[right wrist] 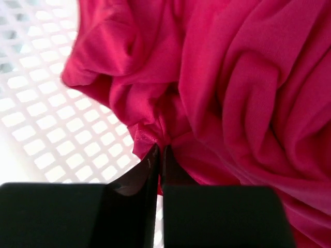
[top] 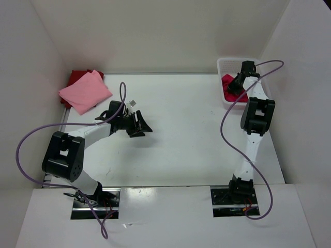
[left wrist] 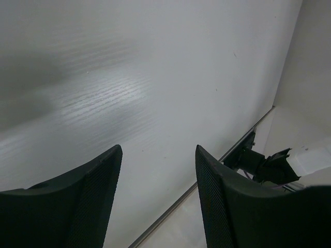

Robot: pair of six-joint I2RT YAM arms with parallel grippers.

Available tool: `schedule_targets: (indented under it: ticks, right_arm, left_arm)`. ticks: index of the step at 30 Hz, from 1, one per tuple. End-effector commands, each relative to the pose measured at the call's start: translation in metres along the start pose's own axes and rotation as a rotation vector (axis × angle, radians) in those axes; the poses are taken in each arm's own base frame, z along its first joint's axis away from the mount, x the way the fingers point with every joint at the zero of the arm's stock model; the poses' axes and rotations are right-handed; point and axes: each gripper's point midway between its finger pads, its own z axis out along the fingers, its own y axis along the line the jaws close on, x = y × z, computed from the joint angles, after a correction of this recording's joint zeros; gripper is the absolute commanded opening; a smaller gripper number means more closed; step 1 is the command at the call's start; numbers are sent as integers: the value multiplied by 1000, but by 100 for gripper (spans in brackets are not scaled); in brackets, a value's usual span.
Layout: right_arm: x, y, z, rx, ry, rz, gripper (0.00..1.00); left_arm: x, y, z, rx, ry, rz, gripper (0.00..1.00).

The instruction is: Fold and stack the t-shirts

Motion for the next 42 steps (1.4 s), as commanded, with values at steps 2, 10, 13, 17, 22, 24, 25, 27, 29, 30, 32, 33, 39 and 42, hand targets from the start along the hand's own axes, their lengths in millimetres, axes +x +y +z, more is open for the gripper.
schedule_targets:
  ticks: [2, 10, 13, 17, 22, 24, 25, 27, 29, 30, 32, 33, 39, 42]
  right_arm:
    - [-40, 45, -61, -116, -159, -23, 0]
    - [-73, 87, -191, -276, -384, -42, 0]
    - [-73, 113, -262, -413, -450, -69, 0]
    - [-50, 165, -365, -647, -528, -158, 0]
    - [11, 247, -496, -1079, -483, -297, 0]
    - [55, 276, -553, -1314, -358, -376, 0]
    - [66, 288, -565, -1390, -325, -408, 0]
    - [97, 301, -632, -1567, -308, -499, 0]
    - [112, 306, -666, -1672, -285, -554, 0]
    - [118, 309, -669, -1697, -272, -572, 0]
    - [116, 316, -652, -1683, -256, -566, 0]
    - [116, 317, -641, -1660, -265, -586, 0]
    - [130, 287, -428, -1295, -55, -501, 0]
    - [144, 233, -321, -1114, 48, -407, 0]
  left_arm:
    - [-16, -12, -5, 24, -48, 31, 66]
    - [-21, -18, -10, 32, -73, 48, 66]
    - [-33, -26, -15, 40, -108, 54, 66]
    - [-55, -29, -28, 31, -182, 20, 66]
    - [-86, -20, -45, 24, -270, -63, 69]
    - [-99, -13, -50, 26, -305, -94, 69]
    - [-106, -5, -57, 17, -329, -111, 69]
    - [-113, 6, -63, 3, -360, -162, 69]
    - [-115, 22, -75, -10, -396, -218, 70]
    - [-117, 27, -79, -13, -420, -245, 70]
    - [-119, 38, -90, -20, -456, -276, 71]
    - [-112, 48, -88, -33, -449, -311, 73]
    - [-107, 74, -114, -74, -508, -362, 75]
    - [-106, 84, -118, -91, -515, -376, 75]
